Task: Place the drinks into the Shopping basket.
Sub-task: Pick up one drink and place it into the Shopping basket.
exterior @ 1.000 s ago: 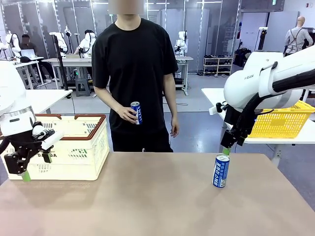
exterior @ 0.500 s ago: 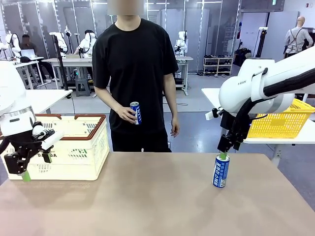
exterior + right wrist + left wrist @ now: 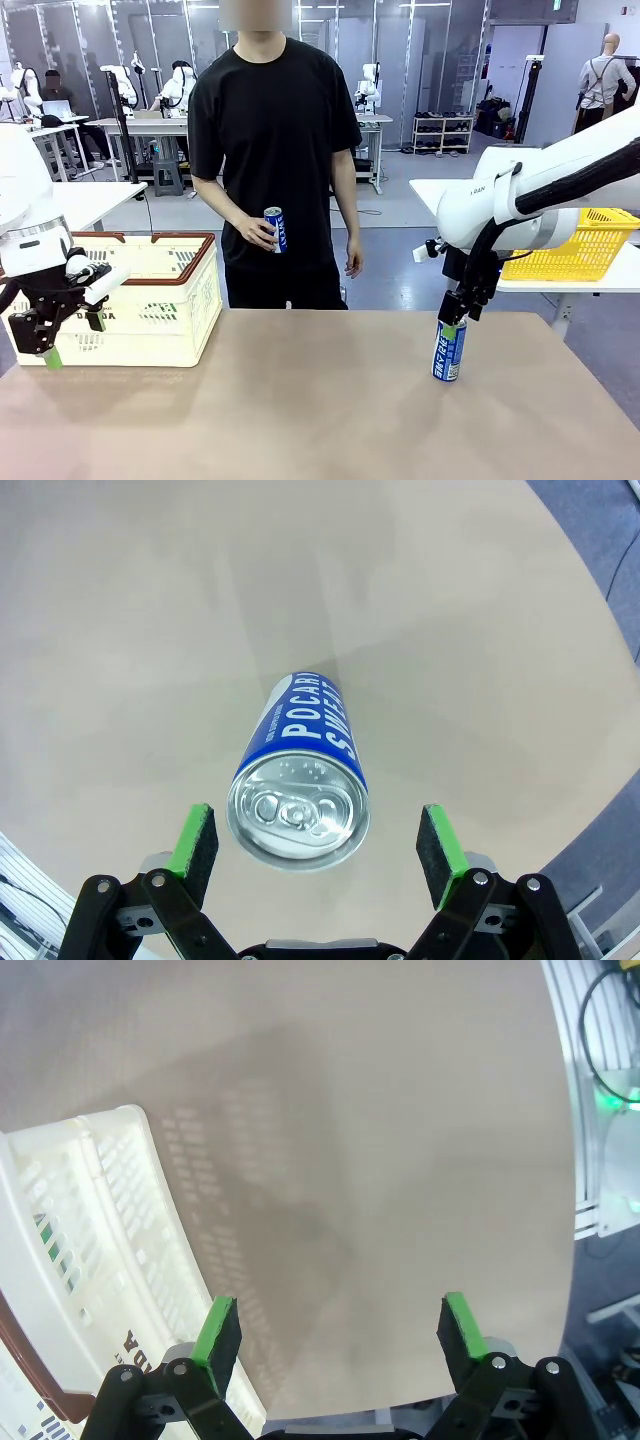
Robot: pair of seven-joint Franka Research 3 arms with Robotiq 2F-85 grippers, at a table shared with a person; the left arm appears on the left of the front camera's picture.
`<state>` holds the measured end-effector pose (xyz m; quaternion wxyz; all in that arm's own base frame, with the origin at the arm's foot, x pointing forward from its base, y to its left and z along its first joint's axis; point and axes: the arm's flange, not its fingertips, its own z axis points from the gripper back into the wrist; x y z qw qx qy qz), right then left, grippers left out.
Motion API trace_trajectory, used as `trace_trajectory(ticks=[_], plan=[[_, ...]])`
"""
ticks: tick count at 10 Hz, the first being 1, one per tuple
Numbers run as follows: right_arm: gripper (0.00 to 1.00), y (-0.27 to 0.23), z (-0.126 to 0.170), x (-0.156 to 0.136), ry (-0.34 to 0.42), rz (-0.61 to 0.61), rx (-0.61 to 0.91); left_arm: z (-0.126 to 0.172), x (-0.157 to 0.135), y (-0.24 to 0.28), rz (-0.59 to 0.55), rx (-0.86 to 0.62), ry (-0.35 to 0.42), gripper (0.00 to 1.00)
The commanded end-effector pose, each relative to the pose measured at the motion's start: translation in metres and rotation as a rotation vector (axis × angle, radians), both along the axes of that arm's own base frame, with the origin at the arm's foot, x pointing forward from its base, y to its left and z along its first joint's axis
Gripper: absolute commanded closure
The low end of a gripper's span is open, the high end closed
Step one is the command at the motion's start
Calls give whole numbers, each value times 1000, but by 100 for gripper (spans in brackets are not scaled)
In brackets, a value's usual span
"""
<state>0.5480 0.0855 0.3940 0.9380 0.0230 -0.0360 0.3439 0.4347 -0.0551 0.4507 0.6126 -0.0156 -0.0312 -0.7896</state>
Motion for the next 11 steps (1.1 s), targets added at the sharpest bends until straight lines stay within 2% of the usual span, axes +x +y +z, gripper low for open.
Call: trace_trajectory(ticks=[1, 4, 9, 10, 11], plan=[[0, -1, -3, 9, -2, 48, 33, 1, -3, -2, 11, 6, -2, 0], [0, 5, -10, 13, 6, 97, 47, 1, -3, -2, 11, 6, -2, 0], [0, 7, -15, 17, 33, 97, 44, 1, -3, -2, 11, 6, -2, 0], [11, 8, -15, 15, 47, 93, 33, 1, -3, -2, 11, 6, -2, 0], [14, 9, -15, 16, 55, 89, 27, 1, -3, -2, 11, 6, -2, 0]])
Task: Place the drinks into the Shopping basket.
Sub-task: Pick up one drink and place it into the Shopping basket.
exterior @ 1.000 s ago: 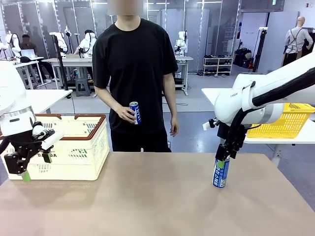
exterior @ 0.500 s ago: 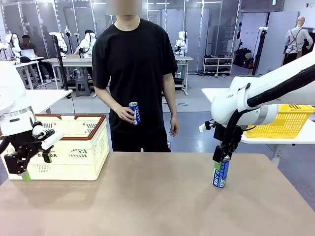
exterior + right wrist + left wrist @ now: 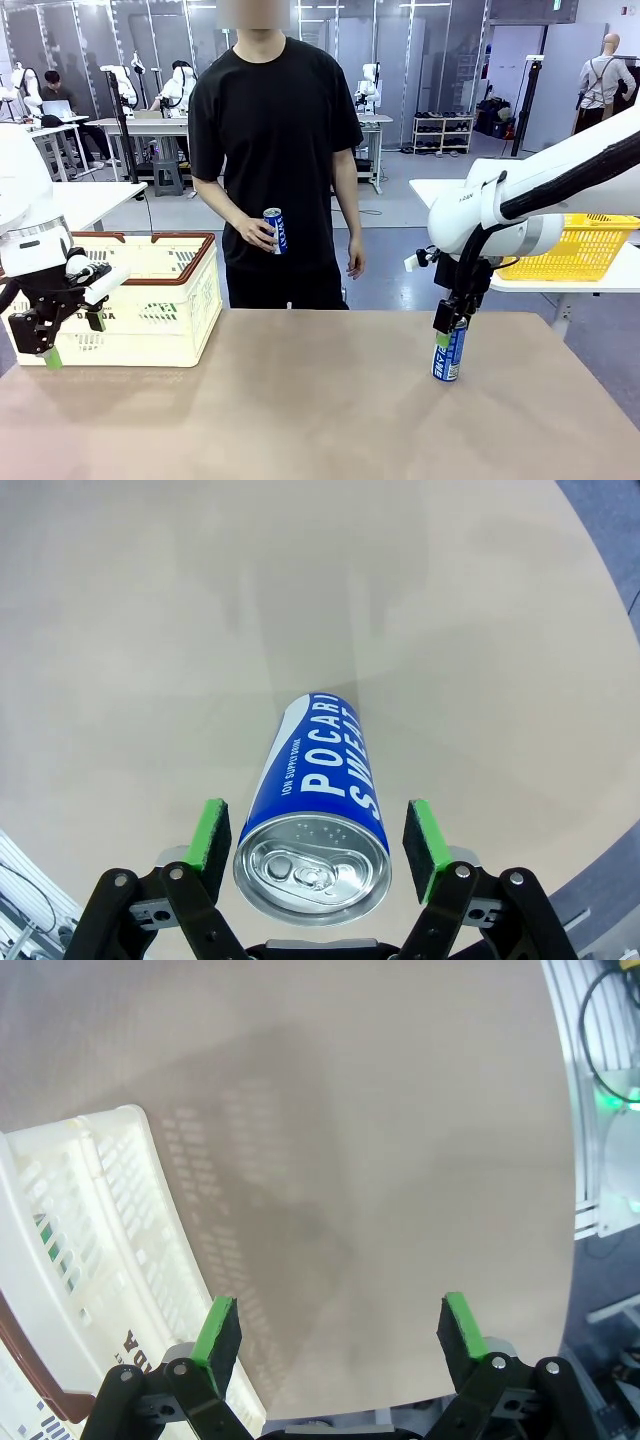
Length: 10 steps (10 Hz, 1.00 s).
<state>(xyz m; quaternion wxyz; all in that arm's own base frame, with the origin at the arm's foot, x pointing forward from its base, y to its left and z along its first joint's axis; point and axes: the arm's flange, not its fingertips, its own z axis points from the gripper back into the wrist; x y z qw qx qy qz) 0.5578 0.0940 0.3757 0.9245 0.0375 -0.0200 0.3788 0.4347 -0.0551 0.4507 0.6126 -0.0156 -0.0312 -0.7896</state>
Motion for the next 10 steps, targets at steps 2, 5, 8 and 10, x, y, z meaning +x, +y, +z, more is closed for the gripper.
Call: trace_trajectory(ticks=[2, 5, 8, 10], plan=[[29, 0, 3, 7, 10, 15, 0, 1, -3, -1, 11, 6, -2, 0], [56, 1, 5, 7, 9, 18, -33, 1, -3, -1, 11, 6, -2, 0], [64, 5, 15, 6, -6, 6, -56, 1, -3, -1, 11, 6, -2, 0], [64, 25, 49, -2, -5, 55, -105, 1, -3, -1, 11, 6, -2, 0]])
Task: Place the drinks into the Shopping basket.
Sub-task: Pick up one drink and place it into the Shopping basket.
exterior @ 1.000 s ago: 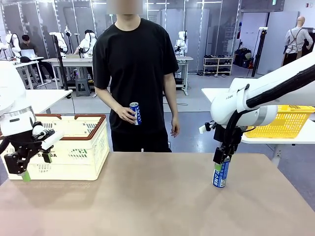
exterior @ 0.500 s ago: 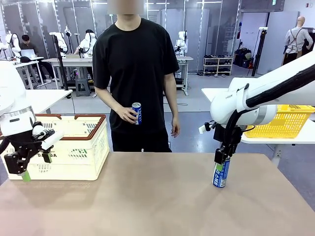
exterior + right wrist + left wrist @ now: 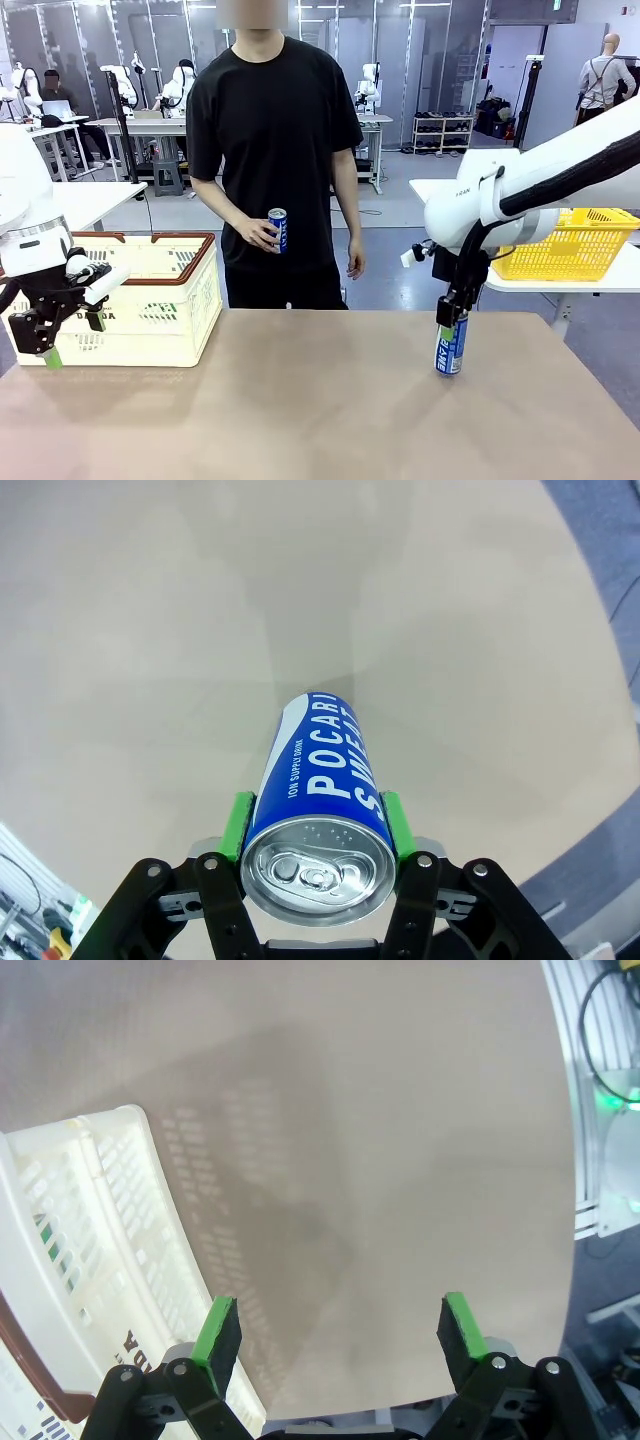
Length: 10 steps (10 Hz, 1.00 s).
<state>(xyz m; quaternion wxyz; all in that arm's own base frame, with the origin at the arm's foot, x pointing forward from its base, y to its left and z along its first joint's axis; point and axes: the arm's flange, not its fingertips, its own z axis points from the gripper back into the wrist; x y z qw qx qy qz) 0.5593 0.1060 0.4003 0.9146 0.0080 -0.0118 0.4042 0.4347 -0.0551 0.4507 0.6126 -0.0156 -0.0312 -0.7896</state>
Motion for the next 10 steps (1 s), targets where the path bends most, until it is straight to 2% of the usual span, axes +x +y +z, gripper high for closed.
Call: trace_trajectory(ticks=[1, 3, 5, 7, 10], plan=[[64, 30, 41, -9, -12, 56, -62, 1, -3, -2, 11, 6, -2, 0], [64, 77, 74, -22, -47, 184, -53, 1, -3, -2, 11, 6, -2, 0], [64, 121, 86, -35, -76, 294, -61, 1, -3, -2, 11, 6, -2, 0], [64, 159, 78, -41, -75, 369, -58, 1, -3, -2, 11, 6, -2, 0], [64, 197, 48, -48, -94, 451, -17, 1, -3, -2, 11, 6, -2, 0]])
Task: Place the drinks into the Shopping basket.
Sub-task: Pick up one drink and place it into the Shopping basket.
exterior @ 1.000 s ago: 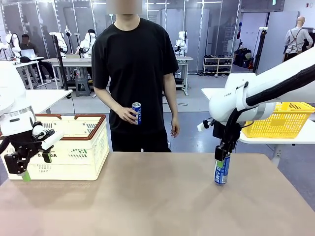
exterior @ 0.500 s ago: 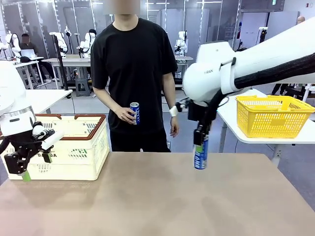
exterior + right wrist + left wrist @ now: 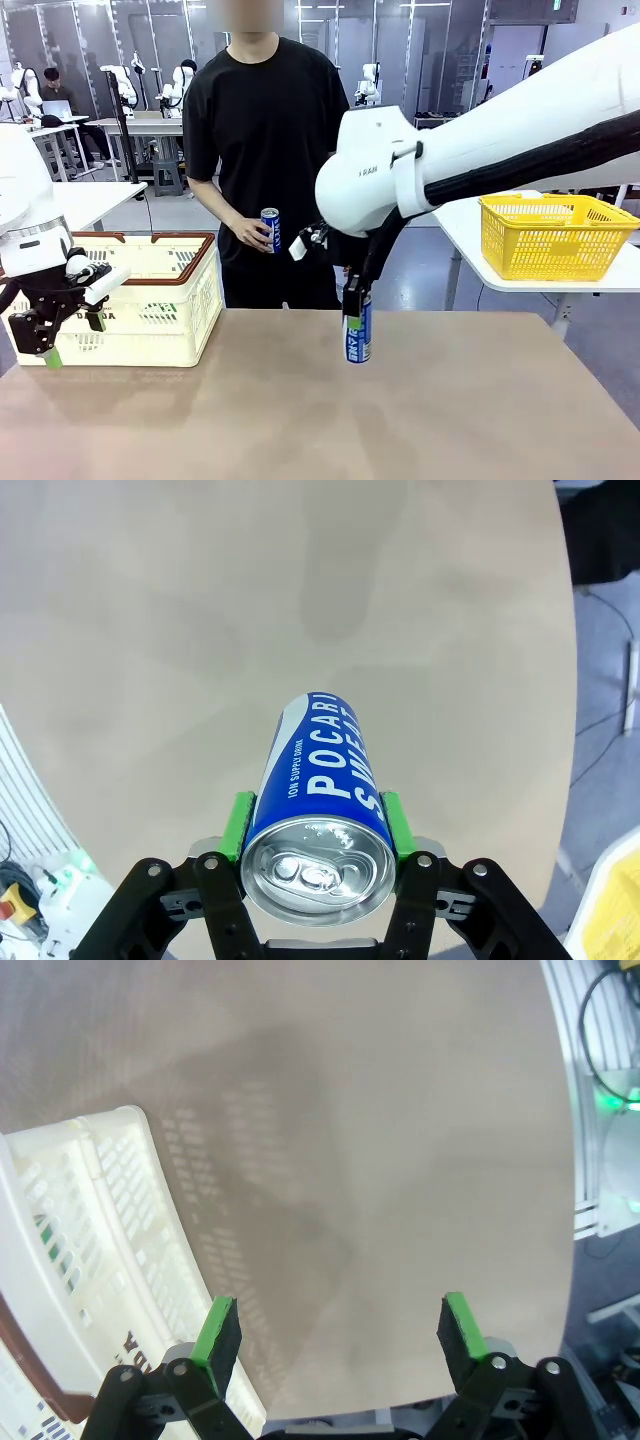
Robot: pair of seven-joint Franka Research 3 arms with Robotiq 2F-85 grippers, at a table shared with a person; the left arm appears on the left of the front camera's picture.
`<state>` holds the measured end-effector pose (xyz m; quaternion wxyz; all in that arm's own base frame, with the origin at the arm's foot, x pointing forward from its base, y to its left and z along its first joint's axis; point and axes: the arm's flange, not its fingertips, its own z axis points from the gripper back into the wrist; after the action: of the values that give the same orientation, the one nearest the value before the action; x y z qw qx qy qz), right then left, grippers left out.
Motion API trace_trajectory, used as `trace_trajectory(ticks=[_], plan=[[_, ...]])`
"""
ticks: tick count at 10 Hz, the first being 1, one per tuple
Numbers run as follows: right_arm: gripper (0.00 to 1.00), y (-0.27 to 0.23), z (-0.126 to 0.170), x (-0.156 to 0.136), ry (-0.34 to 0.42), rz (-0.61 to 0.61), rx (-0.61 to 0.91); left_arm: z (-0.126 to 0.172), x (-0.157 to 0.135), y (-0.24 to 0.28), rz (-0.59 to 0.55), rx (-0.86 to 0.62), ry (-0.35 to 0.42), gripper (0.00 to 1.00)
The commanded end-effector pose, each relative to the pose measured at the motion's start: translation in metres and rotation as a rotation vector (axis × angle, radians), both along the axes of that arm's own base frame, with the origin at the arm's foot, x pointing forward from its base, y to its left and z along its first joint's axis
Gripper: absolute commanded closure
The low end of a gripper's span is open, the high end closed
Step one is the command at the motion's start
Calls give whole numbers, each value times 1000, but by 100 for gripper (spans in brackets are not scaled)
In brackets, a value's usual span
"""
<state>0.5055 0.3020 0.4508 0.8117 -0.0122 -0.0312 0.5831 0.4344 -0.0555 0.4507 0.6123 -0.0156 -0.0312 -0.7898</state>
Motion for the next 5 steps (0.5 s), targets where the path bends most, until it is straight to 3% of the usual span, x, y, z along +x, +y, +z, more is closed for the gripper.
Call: trace_trajectory(ticks=[1, 3, 5], plan=[[64, 9, -12, 4, -55, 57, 24, 1, -3, -1, 12, 6, -2, 0], [64, 21, -27, 6, -76, 82, 19, 1, -3, -1, 12, 6, -2, 0], [64, 28, -43, 3, -45, 97, 26, 1, -3, -1, 12, 6, -2, 0]])
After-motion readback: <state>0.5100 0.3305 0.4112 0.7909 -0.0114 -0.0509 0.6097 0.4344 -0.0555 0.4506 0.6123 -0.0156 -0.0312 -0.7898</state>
